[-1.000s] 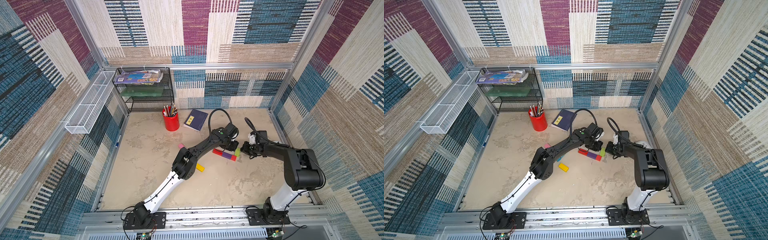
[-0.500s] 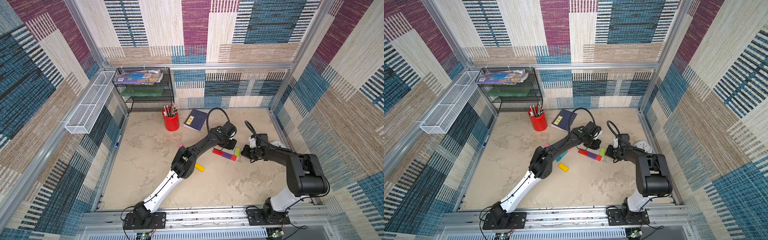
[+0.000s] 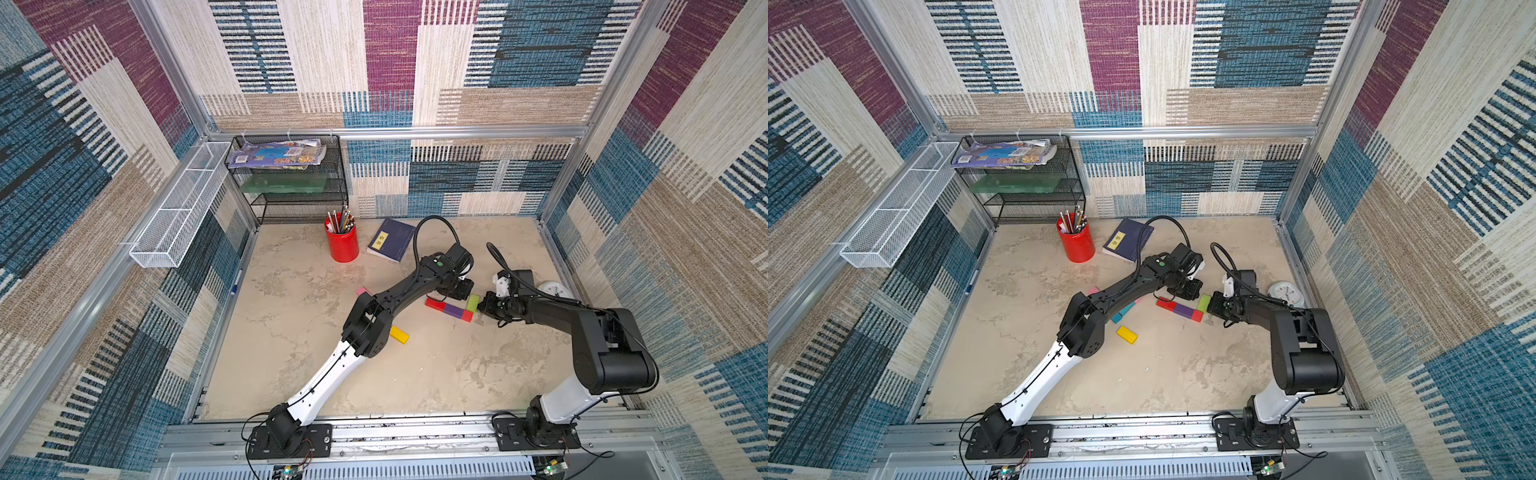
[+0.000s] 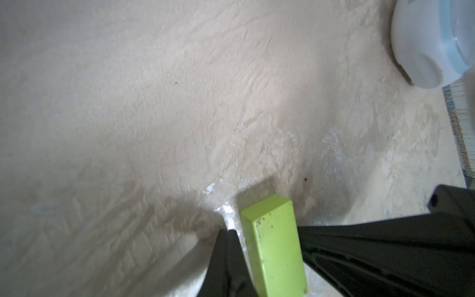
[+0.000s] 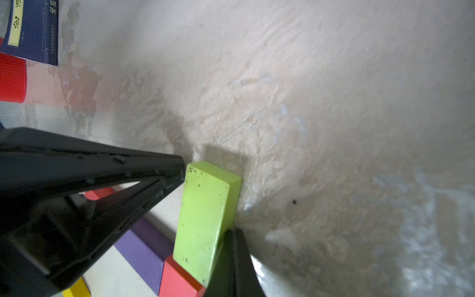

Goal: Assemble the letter v with building blocks
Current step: Assemble the building block at the center of the board.

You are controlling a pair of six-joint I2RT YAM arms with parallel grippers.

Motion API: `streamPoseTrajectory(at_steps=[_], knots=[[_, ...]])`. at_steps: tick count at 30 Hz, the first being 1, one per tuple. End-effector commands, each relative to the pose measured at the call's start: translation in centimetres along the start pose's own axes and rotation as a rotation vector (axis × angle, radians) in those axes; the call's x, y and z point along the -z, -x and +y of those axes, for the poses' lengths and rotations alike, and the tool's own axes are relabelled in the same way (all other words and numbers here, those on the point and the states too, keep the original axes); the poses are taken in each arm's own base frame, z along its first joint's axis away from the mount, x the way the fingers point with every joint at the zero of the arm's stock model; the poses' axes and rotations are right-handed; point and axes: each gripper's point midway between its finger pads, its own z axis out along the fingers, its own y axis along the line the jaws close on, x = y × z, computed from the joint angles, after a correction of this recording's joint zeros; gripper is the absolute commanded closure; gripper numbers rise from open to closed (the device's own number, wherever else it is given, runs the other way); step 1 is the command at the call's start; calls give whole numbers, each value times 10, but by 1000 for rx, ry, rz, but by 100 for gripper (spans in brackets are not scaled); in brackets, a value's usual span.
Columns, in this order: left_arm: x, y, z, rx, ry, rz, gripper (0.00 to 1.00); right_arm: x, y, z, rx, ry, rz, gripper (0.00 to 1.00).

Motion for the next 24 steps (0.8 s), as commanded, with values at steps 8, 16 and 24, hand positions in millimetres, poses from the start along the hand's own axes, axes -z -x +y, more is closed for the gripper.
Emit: streamPoseTrajectory(at_steps=[8, 16, 24], knots=[[5, -4, -1, -6, -4, 21, 100, -5, -34, -17, -34, -86, 122, 100], [6, -3, -1, -12, 3, 17, 100, 8, -22, -24, -41, -146, 83, 100], [24, 18, 11, -24, 40, -48, 100, 18, 19, -14, -51, -138, -14, 100]])
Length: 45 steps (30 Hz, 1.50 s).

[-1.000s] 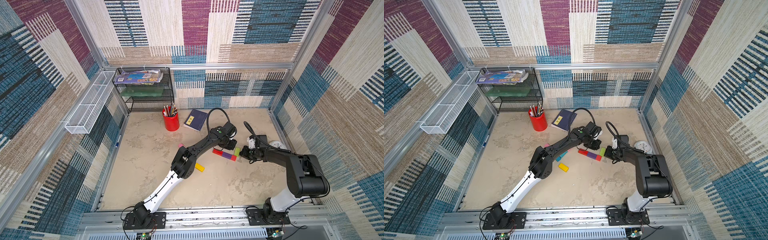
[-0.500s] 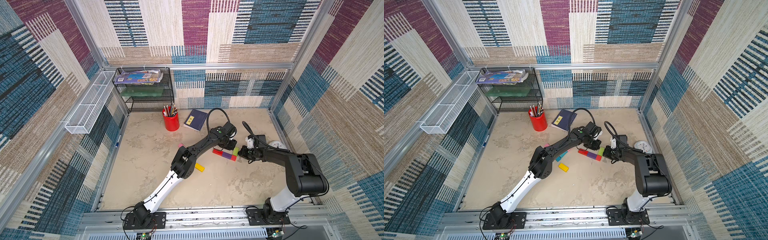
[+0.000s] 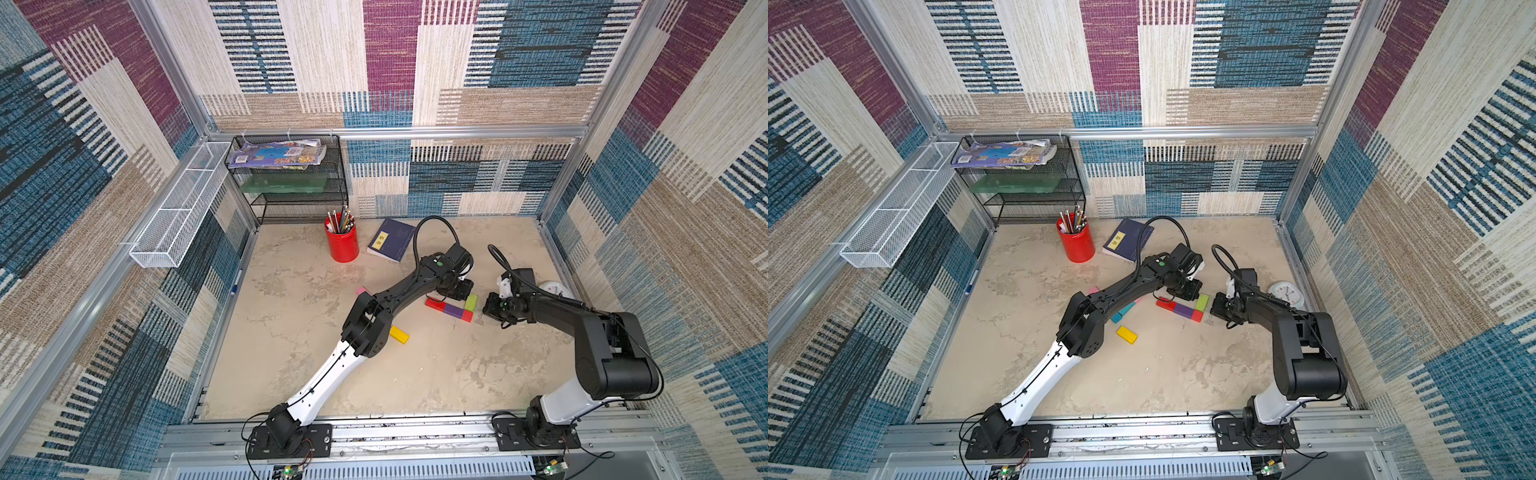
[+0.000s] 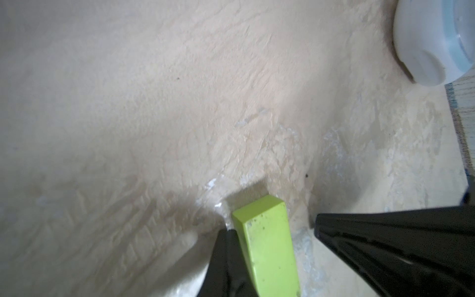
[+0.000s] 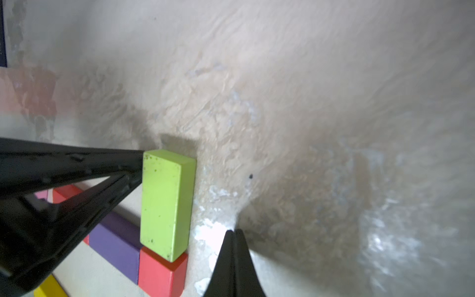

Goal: Assemble the letter v with building blocks
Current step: Assemble the building block at the center of the board, then pick up the building block from the center of the board.

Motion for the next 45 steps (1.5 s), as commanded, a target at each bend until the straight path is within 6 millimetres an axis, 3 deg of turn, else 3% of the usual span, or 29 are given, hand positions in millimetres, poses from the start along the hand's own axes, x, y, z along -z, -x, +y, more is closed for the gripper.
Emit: streamPoseTrajectory(at_steps=[1, 5, 8, 12, 16, 22, 26, 34, 45], knots=[[24, 22, 8, -28, 29, -62, 100, 0, 16, 0, -8, -31, -21, 100], [60, 50, 3, -73, 35, -155, 100, -4, 38, 5, -1, -33, -35, 100], [84, 47, 0, -95, 46, -146, 100, -13, 51, 8, 9, -43, -22, 100], [110, 10, 4, -74, 72, -58, 100, -22, 67, 13, 22, -39, -16, 100], [145, -31, 10, -47, 96, -92, 100, -32, 72, 20, 49, -32, 8, 100], [210, -79, 13, -3, 118, -200, 100, -49, 60, 32, 85, -4, 54, 100], [236, -118, 29, 34, 188, -224, 100, -54, 54, 33, 97, -2, 68, 100], [253, -187, 53, 123, 250, -193, 100, -51, 46, 34, 100, 0, 77, 100], [231, -219, 55, 190, 186, -135, 100, -45, 48, 37, 106, -14, 70, 100]])
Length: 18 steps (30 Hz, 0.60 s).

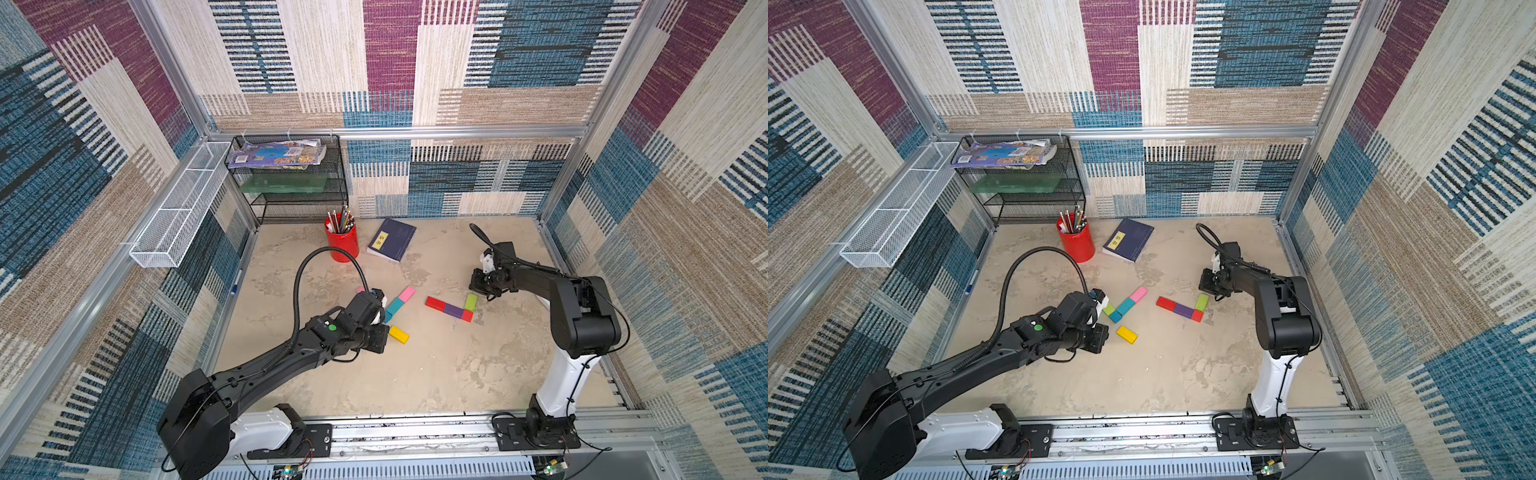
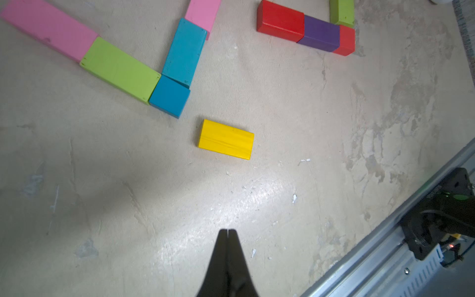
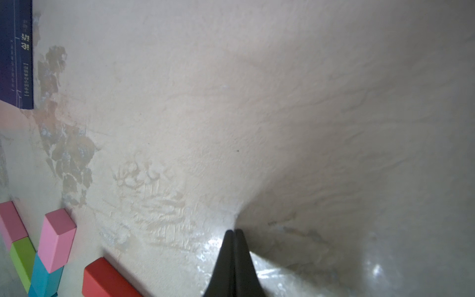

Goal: Assemble the letter v with building blocks
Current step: Pick up the building block from the center of the board.

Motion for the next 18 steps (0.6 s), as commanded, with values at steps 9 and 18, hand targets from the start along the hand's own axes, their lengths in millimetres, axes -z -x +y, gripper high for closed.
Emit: streamPoseTrajectory(at_steps=[9, 18], knots=[[-13, -1, -7, 32, -45, 19, 100, 4, -12, -8, -4, -52, 37, 100], [-20, -8, -6, 44, -49, 44, 100, 6, -13, -5, 3, -53, 42, 100]])
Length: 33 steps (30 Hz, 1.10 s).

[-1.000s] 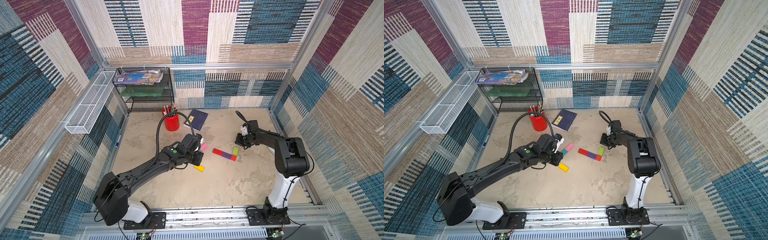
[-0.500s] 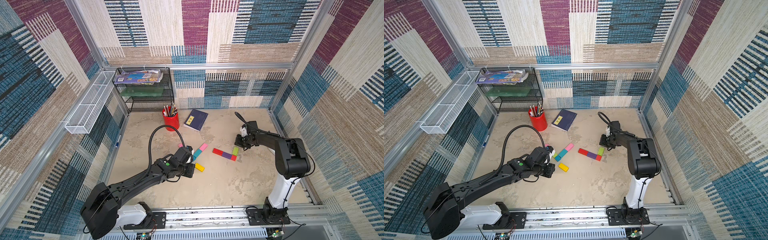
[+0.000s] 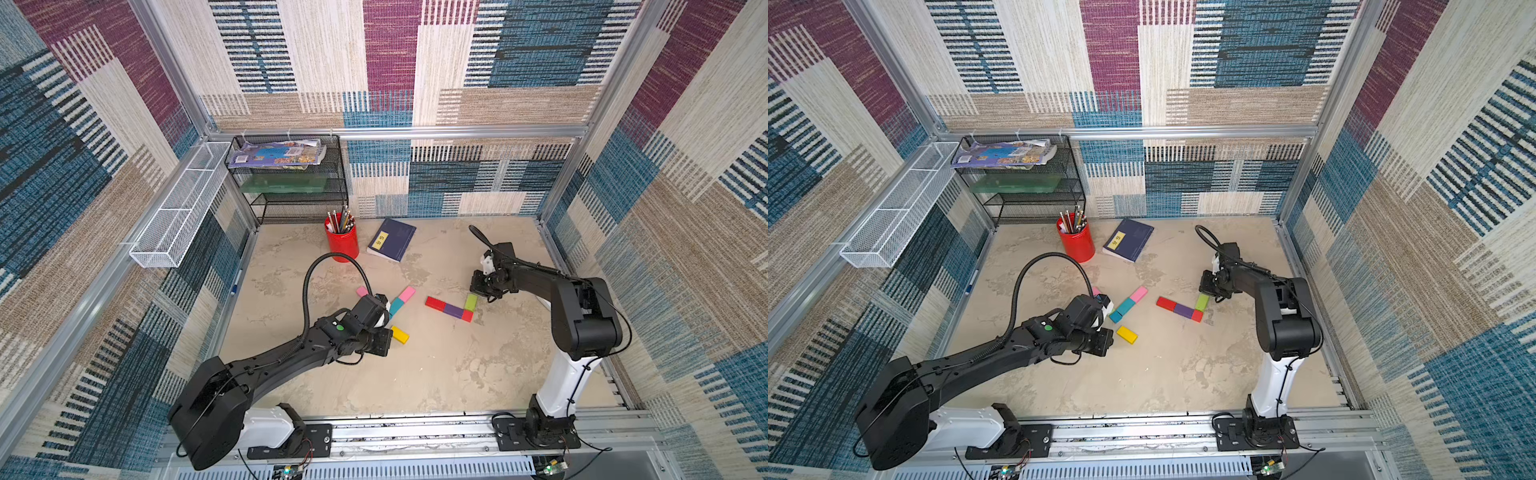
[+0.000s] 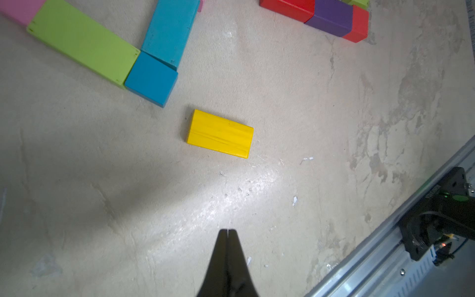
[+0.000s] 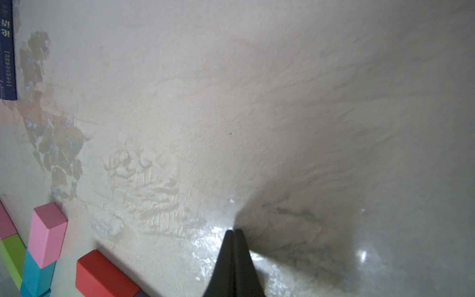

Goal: Assemble the letter v with building blocks
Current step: Pick up the building block from the center of the board.

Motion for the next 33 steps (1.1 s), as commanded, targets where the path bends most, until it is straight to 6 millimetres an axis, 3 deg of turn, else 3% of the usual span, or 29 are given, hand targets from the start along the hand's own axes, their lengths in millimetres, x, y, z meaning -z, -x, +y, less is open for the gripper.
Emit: streamPoseTrajectory(at_steps=[1, 23, 25, 28, 30, 32, 33], knots=[[-2, 0, -3, 12, -18, 1, 100, 2, -5, -4, 2, -29, 17, 100], [-7, 3, -3, -7, -9, 10, 100, 7, -5, -9, 5, -46, 14, 100], [-6, 6, -3, -11, -6, 2, 100, 13, -1, -8, 3, -49, -7, 100], [-5, 8, -4, -12, -6, 2, 100, 37, 14, 5, 39, -56, -107, 100], [-3, 9, -5, -4, -14, -4, 96, 58, 21, 23, 106, -55, -174, 91], [3, 9, -5, 12, -28, -31, 78, 77, 17, 48, 202, -63, -220, 64], [6, 9, -6, 18, -38, -44, 70, 83, 12, 59, 247, -57, -228, 56]])
